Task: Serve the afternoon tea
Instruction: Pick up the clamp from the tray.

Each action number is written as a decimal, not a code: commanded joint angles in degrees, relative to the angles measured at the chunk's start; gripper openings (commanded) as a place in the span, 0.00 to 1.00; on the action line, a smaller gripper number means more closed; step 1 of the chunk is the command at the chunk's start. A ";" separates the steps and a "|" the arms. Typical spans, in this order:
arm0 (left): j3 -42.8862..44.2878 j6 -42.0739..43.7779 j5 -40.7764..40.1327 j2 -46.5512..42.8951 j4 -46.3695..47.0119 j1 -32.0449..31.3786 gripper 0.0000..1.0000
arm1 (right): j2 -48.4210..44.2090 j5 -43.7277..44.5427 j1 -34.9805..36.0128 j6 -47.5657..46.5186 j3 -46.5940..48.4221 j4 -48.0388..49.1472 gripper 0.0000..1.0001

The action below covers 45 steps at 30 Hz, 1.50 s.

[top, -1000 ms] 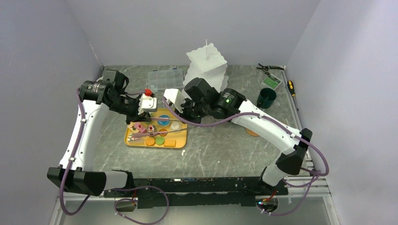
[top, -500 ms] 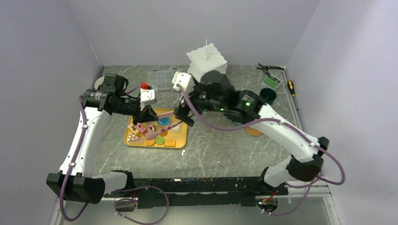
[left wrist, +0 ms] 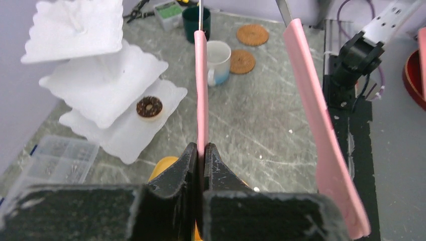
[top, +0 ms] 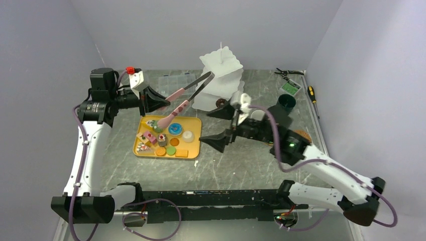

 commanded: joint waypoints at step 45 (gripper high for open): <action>7.93 4.09 13.70 -4.71 -2.40 0.21 0.03 | 28.25 -22.42 -3.11 26.75 3.31 62.98 1.00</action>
